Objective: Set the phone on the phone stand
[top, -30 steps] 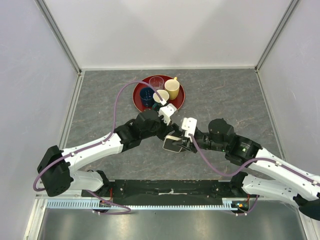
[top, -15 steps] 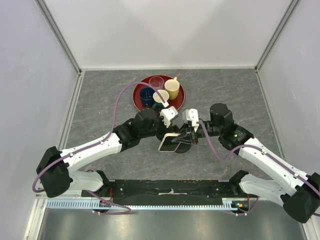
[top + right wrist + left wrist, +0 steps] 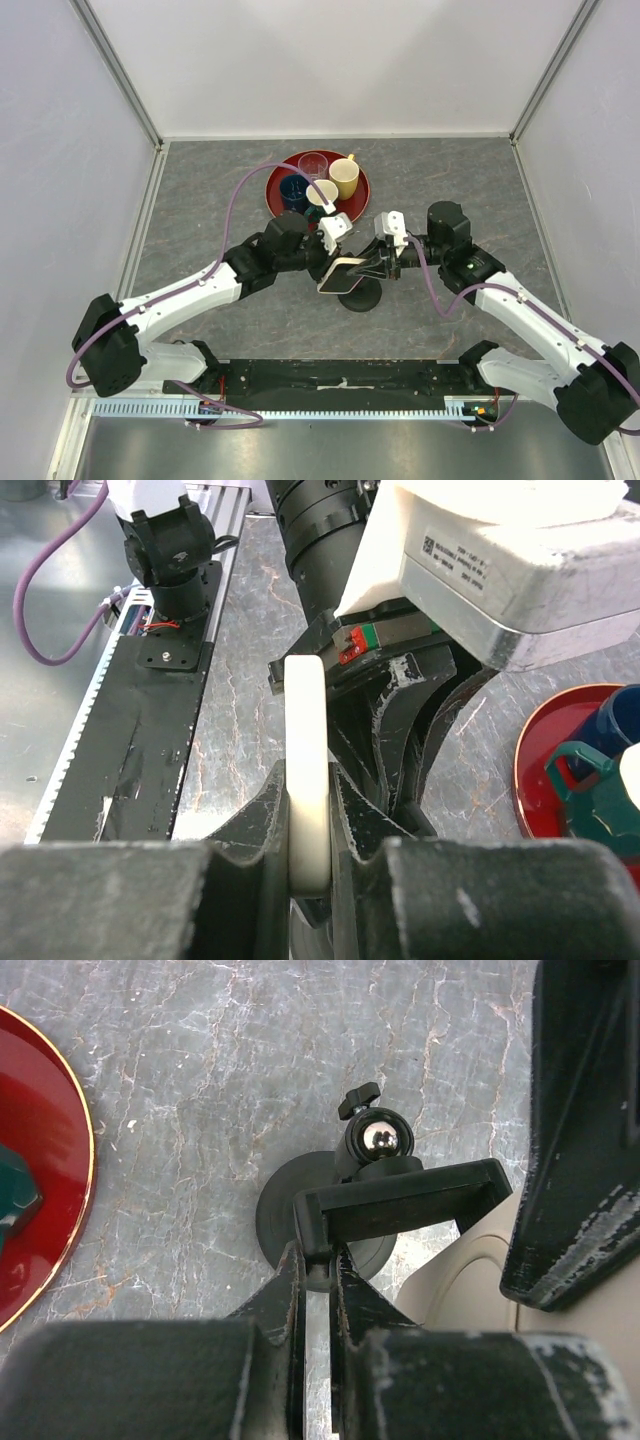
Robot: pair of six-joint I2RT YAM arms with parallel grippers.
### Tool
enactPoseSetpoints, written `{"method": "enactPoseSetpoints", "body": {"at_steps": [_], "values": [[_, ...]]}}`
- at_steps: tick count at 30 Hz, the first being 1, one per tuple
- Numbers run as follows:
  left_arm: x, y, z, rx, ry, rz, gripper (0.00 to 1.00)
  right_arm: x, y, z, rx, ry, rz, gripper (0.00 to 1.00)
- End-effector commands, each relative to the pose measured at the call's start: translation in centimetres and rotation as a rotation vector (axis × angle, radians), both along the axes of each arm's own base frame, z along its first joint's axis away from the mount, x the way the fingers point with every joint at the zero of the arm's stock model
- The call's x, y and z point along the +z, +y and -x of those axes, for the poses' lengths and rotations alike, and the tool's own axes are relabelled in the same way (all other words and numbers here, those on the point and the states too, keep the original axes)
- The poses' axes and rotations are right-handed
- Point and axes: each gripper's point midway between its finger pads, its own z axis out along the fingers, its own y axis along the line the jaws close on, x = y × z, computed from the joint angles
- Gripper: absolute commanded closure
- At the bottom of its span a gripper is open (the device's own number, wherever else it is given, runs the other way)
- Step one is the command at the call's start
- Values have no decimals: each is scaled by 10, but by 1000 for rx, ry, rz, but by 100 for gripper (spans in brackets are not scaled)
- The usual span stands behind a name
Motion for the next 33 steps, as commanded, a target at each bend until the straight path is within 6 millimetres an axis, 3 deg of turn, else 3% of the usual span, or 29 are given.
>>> {"method": "enactPoseSetpoints", "body": {"at_steps": [1,5,10,14,15,18,19,21,22,25,27,30,32,33], "values": [[20,-16,26,-177,27,60,98,34,4,-29,-31,-214,-84,100],[18,-15,22,-167,33,58,98,41,5,-34,-9,-223,-73,100],[23,-11,19,-143,15,80,98,11,-4,-48,-85,-195,22,100],[23,-8,10,-89,6,79,98,-2,-10,-43,-96,-154,74,100],[21,-7,8,-64,11,82,98,3,-12,-43,-117,-152,66,100],[29,11,-21,191,-1,132,98,4,-19,-49,-229,-78,68,100],[37,29,-47,381,-51,145,98,5,-24,-61,-324,-54,71,100],[45,46,-60,537,-52,171,98,5,-26,-63,-414,39,45,100],[48,60,-70,638,-75,173,98,4,-32,-74,-513,58,49,100],[47,83,-77,808,-88,179,98,-4,-32,-77,-672,174,70,100],[46,91,-74,878,-110,172,98,-13,-43,-86,-886,178,117,100],[47,115,-77,1035,-162,147,98,-20,-77,-92,-1290,179,122,100],[45,122,-75,1067,-166,129,98,-23,-99,-84,-1524,199,75,100],[45,124,-75,1074,-168,124,98,-29,-100,-82,-1575,182,92,100]]}}
